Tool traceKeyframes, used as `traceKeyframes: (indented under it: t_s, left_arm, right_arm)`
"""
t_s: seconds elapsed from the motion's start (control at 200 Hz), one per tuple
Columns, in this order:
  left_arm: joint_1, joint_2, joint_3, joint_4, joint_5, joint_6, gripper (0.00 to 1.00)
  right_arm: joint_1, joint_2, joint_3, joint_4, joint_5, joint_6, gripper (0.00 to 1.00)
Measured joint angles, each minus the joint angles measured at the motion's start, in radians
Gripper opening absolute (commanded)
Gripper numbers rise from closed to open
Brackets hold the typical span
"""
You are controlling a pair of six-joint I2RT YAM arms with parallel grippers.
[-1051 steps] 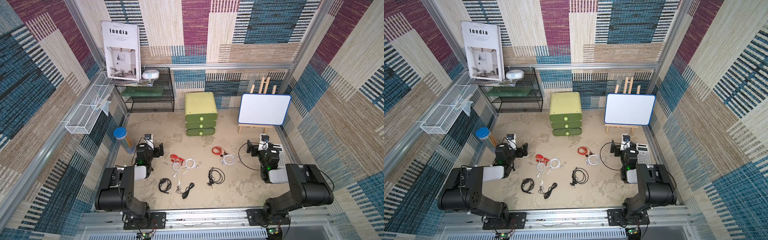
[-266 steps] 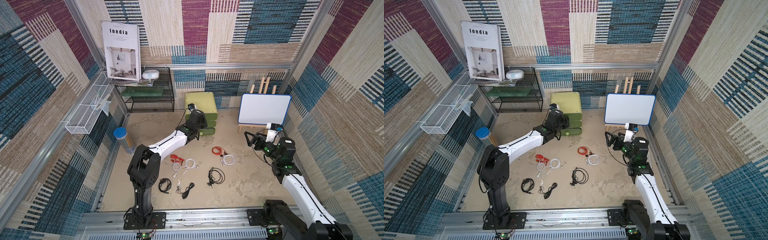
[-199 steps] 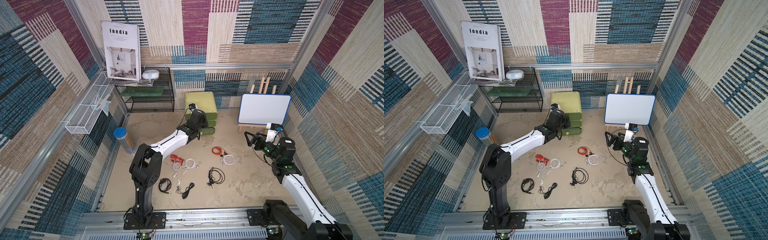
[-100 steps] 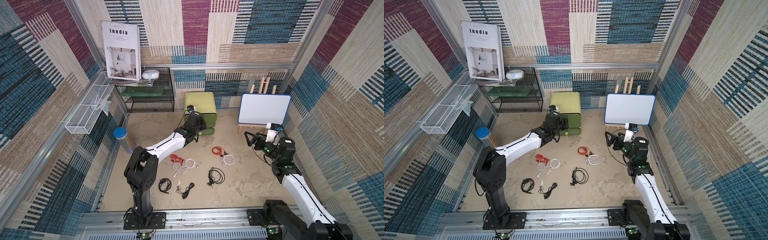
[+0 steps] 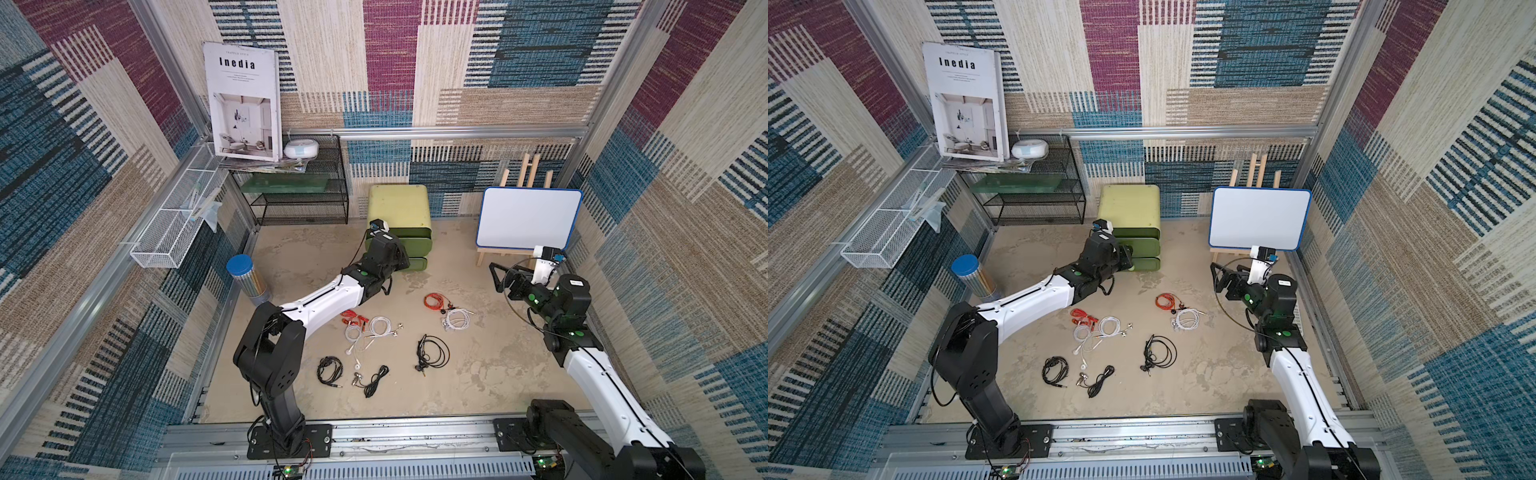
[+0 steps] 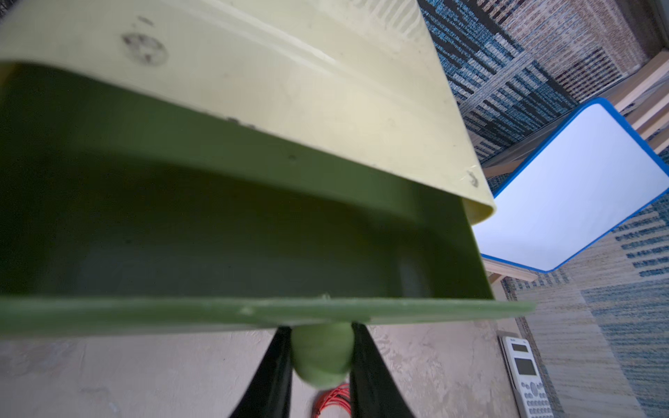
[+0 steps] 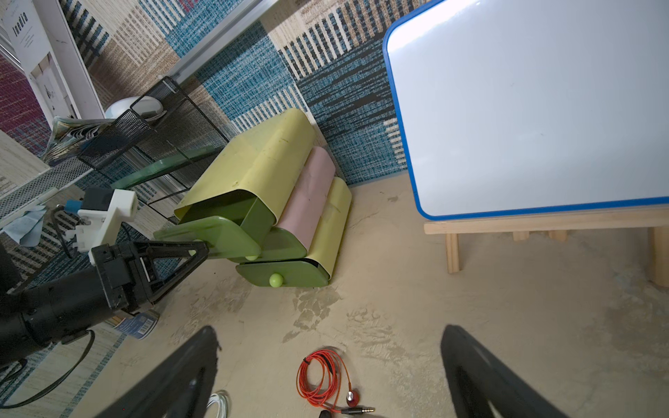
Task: Place the wired earphones into the drawer by color
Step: Open the drawer in the storage box.
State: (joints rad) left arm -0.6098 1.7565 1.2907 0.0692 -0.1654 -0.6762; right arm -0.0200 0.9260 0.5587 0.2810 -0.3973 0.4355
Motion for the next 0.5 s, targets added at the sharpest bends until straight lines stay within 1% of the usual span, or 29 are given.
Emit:
traceKeyframes:
  t_s: [0.501]
  left_arm:
    - [-0.034, -0.150, -0.175, 0.006, -0.011, -0.004, 0.16]
  right_arm:
    - [0.000, -0.004, -0.004, 0.000, 0.000, 0.000, 0.99]
